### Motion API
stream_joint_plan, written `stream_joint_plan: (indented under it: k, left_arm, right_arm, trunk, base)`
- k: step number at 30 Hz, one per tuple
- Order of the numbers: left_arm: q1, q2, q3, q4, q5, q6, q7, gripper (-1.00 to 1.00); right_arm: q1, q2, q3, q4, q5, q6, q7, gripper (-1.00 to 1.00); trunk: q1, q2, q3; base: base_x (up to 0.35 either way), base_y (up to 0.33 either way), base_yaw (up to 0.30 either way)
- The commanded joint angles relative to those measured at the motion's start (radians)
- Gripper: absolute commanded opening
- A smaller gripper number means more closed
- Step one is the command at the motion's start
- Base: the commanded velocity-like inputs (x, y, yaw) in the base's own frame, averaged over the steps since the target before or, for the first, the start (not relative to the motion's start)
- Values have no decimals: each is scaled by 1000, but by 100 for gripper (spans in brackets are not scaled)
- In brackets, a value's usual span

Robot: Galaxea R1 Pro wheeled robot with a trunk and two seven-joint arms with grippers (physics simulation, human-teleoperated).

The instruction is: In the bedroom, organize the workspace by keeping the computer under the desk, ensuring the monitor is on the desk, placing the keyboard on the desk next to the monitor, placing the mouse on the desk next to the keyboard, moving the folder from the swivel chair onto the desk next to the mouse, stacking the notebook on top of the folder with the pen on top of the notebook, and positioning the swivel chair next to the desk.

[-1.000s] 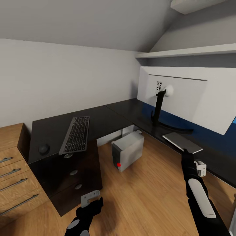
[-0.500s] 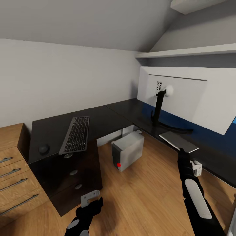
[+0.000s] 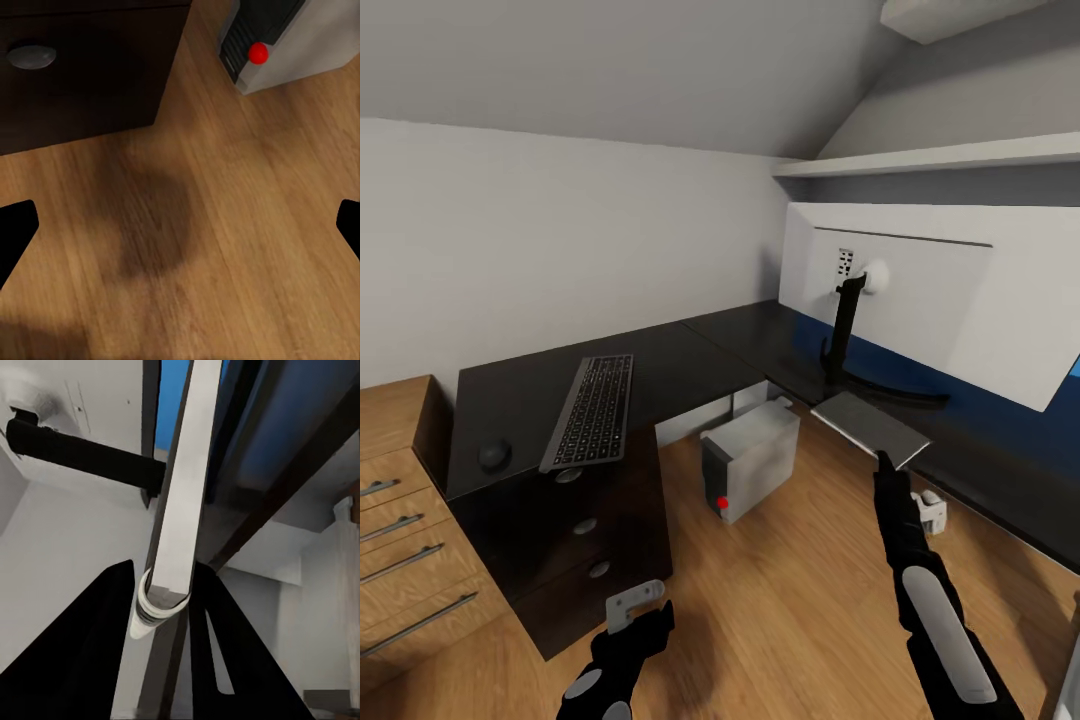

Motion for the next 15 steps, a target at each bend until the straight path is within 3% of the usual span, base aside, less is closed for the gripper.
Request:
stream_joint_plan:
  k: [1,7,15]
  left_arm:
    - [-1,0,-1,-1,6,3,8,100]
    - [-1,0,-1,-1,6,3,8,100]
    - [-1,1,-4,8,5,2,8,100]
  right_arm:
    - [1,-1,15,-3,-7,-5,-2,-100]
    - [2,0,53,-7,-7,-4,-4,-100]
    - [2,0,130,-21,-4,-4,-30,-100]
  trunk:
    - [0,0,-1]
    - [0,0,1]
    - [0,0,8]
  base:
    - [0,0,0]
    - [0,0,57]
    - [0,0,178]
